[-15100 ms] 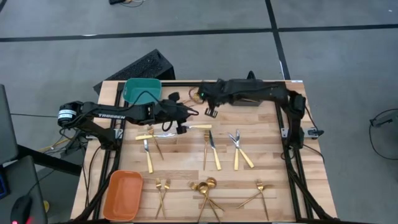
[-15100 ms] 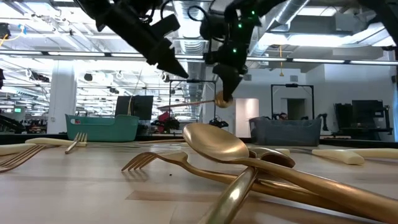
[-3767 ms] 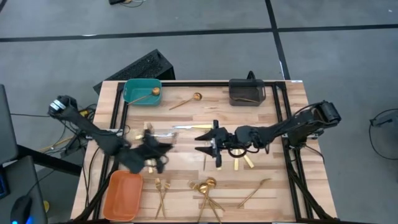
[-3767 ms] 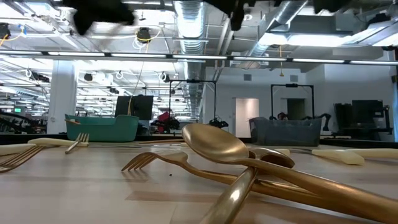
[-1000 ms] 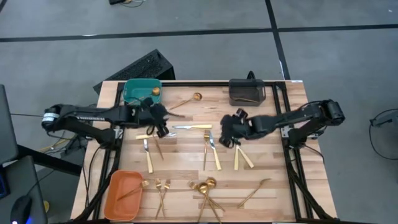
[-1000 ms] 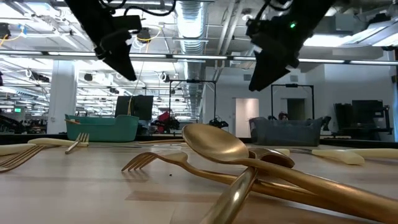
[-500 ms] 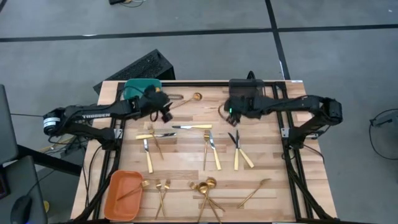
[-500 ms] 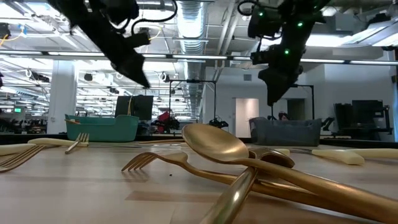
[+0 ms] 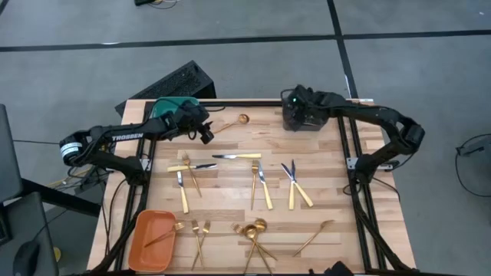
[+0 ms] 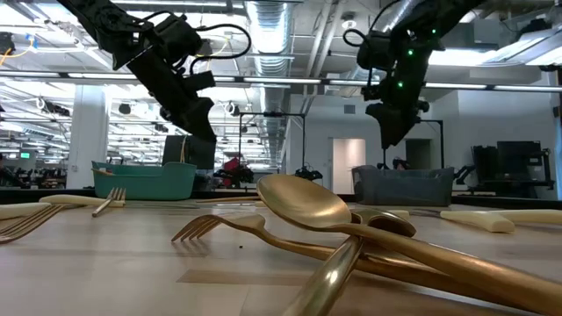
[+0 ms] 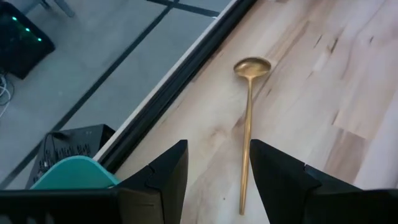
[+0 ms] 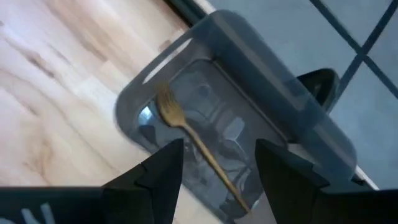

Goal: Sort silverware by color (type)
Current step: Put the fork into the orange bin from the black bin

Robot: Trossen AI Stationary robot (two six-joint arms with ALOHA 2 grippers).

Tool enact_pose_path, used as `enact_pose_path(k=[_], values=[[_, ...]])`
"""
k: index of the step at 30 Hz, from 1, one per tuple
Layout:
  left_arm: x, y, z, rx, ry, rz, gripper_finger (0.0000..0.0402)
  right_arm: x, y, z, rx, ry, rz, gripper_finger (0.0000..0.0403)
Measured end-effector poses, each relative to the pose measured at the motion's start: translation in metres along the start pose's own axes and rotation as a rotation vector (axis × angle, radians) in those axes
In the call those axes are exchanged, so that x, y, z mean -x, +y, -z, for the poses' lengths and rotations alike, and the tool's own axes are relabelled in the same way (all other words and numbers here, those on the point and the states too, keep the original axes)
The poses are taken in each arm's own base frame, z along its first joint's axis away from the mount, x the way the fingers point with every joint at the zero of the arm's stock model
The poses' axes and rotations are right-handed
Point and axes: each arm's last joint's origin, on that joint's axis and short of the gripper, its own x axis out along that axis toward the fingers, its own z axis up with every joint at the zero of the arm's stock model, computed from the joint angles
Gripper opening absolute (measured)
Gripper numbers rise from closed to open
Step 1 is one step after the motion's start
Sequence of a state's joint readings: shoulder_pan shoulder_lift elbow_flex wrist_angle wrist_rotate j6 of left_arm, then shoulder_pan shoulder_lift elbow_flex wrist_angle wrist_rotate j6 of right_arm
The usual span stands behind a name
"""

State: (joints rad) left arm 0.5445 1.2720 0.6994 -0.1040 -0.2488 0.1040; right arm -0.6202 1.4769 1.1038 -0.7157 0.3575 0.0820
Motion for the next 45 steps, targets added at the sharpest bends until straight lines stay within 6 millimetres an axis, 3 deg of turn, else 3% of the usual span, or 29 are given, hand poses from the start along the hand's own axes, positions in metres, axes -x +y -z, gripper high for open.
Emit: enact_pose_path(k=[6,11,20,27,38,45], values=[[-0.001,0.003,0.0,-0.012,-0.005,-0.011,0.016,-0.015,-0.03,-0.006,-0.024,-0.013,-0.161,0.0213],[-0.001,0.004,0.0,-0.022,-0.003,-0.015,0.016,-0.036,-0.043,0.002,-0.006,0.029,-0.344,0.0183],[-0.004,0.019,0.0,-0.028,-0.005,-0.047,0.016,-0.066,-0.032,0.015,0.143,0.141,-0.389,0.0131],[-0.007,0.039,0.003,0.026,-0.004,-0.064,0.016,-0.083,-0.026,0.016,0.175,0.171,-0.394,0.0124],[-0.007,0.043,0.007,0.019,0.027,-0.069,0.016,-0.087,-0.026,0.014,0.253,0.167,-0.248,0.0124],[-0.004,0.039,0.017,0.053,0.132,-0.043,0.016,-0.087,-0.027,0.011,0.3,0.129,-0.242,0.0123]])
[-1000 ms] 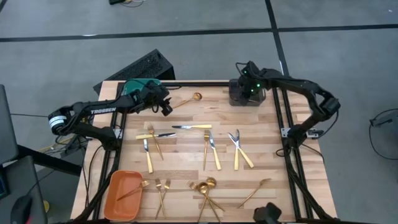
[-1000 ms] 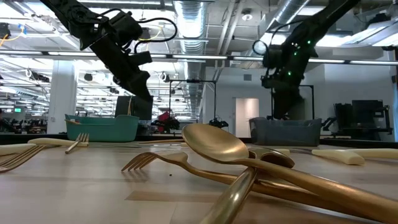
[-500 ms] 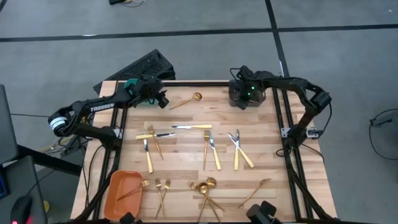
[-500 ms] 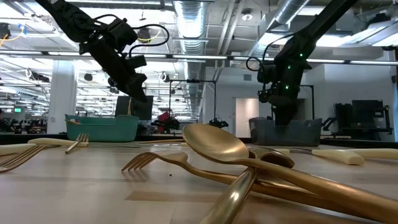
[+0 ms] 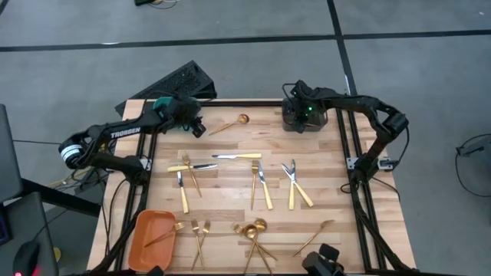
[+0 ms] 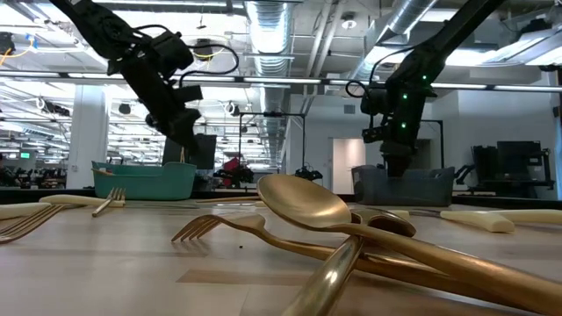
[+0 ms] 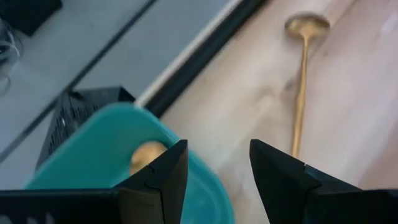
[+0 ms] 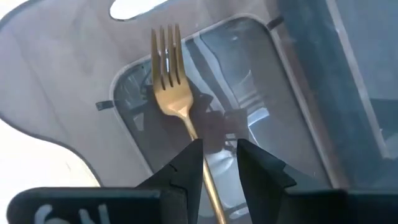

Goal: Sort silverware by color (type)
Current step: Put the fork into the orange bin from the black bin

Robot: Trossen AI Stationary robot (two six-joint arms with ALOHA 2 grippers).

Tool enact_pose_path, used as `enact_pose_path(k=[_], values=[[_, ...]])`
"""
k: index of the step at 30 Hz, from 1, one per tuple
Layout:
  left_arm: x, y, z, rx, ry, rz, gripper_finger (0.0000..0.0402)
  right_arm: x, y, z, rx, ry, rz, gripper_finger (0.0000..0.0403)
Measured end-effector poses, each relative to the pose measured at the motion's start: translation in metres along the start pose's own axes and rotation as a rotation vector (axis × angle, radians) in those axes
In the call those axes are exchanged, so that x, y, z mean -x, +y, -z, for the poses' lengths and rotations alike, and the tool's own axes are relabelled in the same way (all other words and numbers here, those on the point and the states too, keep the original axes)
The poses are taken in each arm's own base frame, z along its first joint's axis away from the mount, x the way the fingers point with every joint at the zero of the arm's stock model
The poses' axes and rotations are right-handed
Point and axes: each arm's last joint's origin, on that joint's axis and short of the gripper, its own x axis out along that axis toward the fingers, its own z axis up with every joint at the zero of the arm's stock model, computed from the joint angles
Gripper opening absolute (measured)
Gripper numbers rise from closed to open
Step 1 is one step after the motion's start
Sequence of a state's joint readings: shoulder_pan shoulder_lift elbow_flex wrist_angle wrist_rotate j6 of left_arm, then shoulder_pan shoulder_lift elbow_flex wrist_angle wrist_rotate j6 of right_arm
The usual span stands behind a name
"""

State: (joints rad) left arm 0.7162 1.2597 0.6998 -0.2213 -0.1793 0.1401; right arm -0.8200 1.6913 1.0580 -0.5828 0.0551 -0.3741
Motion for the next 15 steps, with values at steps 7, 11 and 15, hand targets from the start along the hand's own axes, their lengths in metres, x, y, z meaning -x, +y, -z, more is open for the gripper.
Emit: enact_pose_path(k=[7,11,15], values=[[0.009,-0.004,0.001,0.007,0.004,0.015,0.016,-0.016,0.001,0.001,0.029,0.041,-0.021,0.0123],[0.01,-0.003,-0.002,0.012,-0.024,0.012,0.016,-0.029,0.003,0.003,0.033,0.078,-0.04,0.0121],[0.01,-0.003,-0.002,0.01,-0.024,0.012,0.016,-0.039,0.001,0.004,0.038,0.097,-0.067,0.012]])
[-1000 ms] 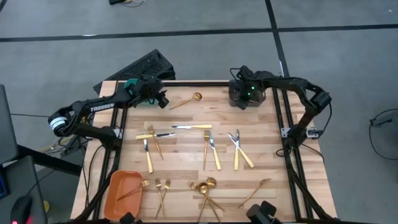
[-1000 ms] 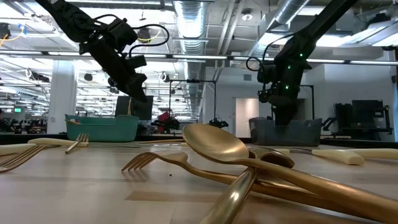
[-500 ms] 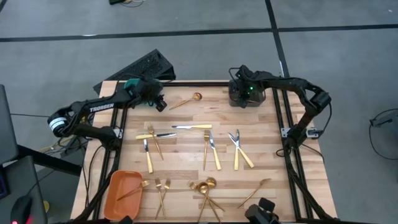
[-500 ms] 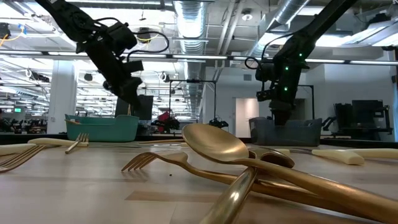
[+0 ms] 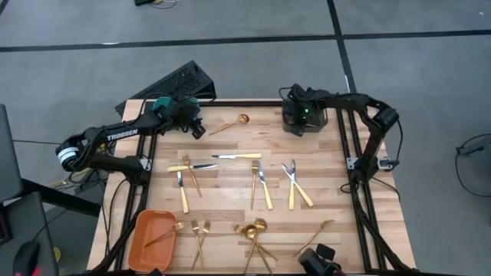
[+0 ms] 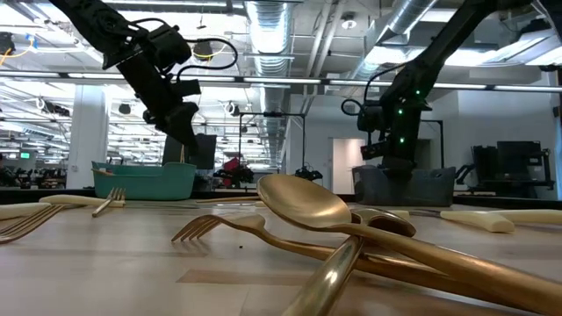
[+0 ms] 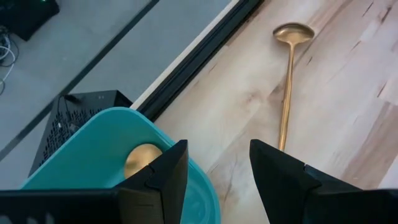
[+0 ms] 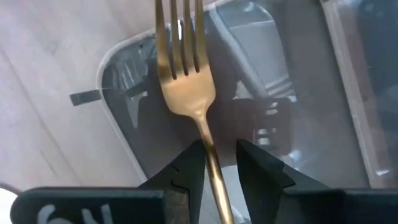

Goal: Sort silverware by color (type)
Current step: Put the fork into the orange bin from the black bin

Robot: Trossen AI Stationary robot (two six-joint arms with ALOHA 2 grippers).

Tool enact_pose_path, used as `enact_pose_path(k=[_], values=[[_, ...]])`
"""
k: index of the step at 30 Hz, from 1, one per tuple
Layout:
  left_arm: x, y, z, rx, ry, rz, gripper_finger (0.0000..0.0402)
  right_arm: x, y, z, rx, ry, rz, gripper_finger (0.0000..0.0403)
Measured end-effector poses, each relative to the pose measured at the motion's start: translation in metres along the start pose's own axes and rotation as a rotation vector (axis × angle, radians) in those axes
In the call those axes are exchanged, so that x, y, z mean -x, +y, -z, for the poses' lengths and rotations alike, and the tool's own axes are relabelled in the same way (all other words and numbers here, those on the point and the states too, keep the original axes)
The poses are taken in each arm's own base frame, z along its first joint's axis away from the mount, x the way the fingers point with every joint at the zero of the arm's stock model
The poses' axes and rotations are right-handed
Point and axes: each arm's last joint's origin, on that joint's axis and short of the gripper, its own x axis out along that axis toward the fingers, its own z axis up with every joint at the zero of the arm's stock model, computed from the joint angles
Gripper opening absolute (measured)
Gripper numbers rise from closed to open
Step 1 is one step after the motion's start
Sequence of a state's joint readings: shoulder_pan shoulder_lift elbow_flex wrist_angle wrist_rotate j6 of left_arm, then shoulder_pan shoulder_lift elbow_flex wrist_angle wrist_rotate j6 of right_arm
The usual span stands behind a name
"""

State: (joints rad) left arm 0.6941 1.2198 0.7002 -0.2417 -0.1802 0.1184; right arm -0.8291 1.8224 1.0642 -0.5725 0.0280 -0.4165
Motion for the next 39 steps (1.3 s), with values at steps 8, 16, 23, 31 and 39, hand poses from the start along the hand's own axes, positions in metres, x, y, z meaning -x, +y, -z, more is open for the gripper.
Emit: enact_pose_path(k=[8,16,23,31,39], values=[[0.0,0.0,0.0,0.002,-0.003,-0.001,0.016,0.004,-0.003,0.001,-0.012,-0.016,0.004,0.0054],[0.0,-0.001,-0.001,0.048,-0.016,0.022,0.016,0.063,-0.005,0.002,-0.135,-0.193,0.08,0.0032],[0.002,-0.017,-0.011,0.092,-0.103,0.137,0.016,0.13,0.007,0.003,-0.173,-0.468,0.161,0.0032],[0.007,-0.067,-0.047,0.022,-0.509,0.436,0.016,0.174,0.069,-0.034,0.001,-0.946,-0.171,0.0032],[0.0,-0.108,-0.057,-0.019,-0.721,0.528,0.016,0.189,0.142,-0.07,0.164,-1.313,-0.328,0.0032]])
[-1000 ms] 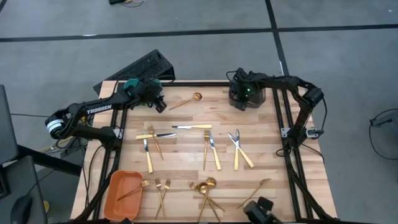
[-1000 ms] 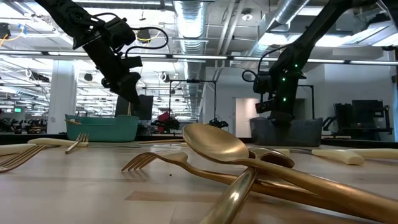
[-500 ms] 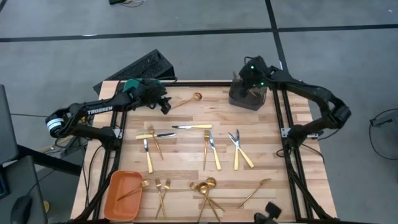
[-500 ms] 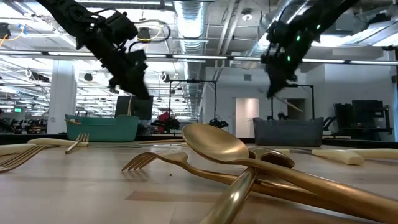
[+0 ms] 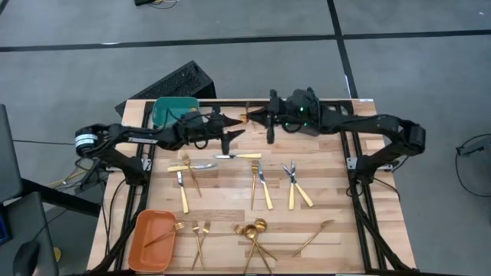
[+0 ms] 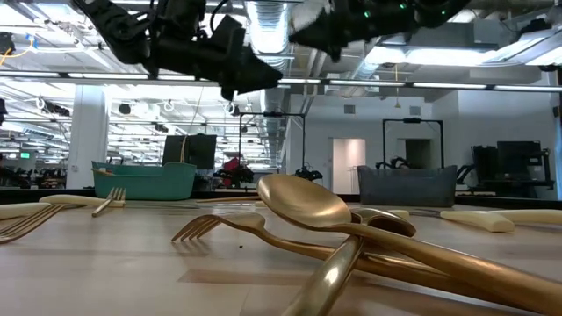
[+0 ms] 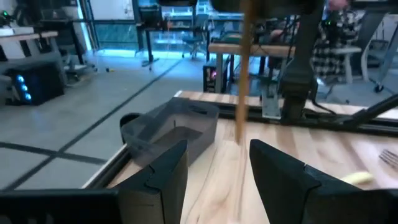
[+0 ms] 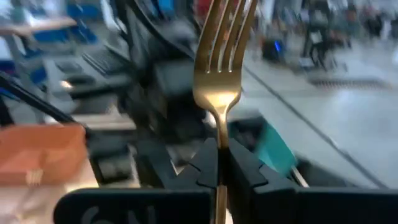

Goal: Sort silverware by color (type)
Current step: Put the fork into the orange bin from the black bin

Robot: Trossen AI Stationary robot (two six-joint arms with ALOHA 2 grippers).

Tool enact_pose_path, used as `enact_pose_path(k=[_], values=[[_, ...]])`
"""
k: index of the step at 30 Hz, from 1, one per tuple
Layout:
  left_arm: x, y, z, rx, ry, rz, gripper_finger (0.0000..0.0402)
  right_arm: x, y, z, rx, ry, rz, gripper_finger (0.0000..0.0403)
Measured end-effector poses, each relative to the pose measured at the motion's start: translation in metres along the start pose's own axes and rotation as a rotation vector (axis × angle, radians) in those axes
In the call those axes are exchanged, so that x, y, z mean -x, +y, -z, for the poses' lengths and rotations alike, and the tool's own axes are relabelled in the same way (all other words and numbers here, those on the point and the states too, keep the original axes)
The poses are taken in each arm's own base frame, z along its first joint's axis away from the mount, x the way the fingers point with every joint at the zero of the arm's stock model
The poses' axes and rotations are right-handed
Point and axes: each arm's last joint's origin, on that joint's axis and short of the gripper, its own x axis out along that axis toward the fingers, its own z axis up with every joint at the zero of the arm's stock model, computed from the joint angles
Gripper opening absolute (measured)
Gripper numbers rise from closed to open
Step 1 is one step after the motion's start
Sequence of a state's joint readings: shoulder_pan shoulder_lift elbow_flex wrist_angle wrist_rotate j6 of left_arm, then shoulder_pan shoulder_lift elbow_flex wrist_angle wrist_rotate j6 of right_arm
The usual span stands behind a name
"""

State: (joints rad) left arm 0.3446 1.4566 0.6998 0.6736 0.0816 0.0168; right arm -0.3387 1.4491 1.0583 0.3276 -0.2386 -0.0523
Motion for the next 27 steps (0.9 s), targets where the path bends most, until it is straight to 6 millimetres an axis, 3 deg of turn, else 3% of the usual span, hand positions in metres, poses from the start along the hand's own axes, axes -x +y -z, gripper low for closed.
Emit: enact_pose_path(k=[8,16,20,27], values=[[-0.005,-0.017,0.001,0.027,-0.043,0.039,0.016,-0.024,0.035,0.016,-0.008,0.003,-0.113,0.0032],[-0.005,-0.042,0.003,-0.035,-0.028,0.095,0.0129,-0.04,0.05,0.031,-0.048,0.008,-0.126,0.0033],[-0.005,-0.043,0.008,-0.017,0.029,0.039,0.011,-0.035,0.049,0.024,-0.034,-0.004,-0.104,0.0034],[-0.005,-0.039,0.01,0.024,0.054,0.038,0.0115,0.003,0.048,0.0,0.022,0.111,-0.038,0.0034]])
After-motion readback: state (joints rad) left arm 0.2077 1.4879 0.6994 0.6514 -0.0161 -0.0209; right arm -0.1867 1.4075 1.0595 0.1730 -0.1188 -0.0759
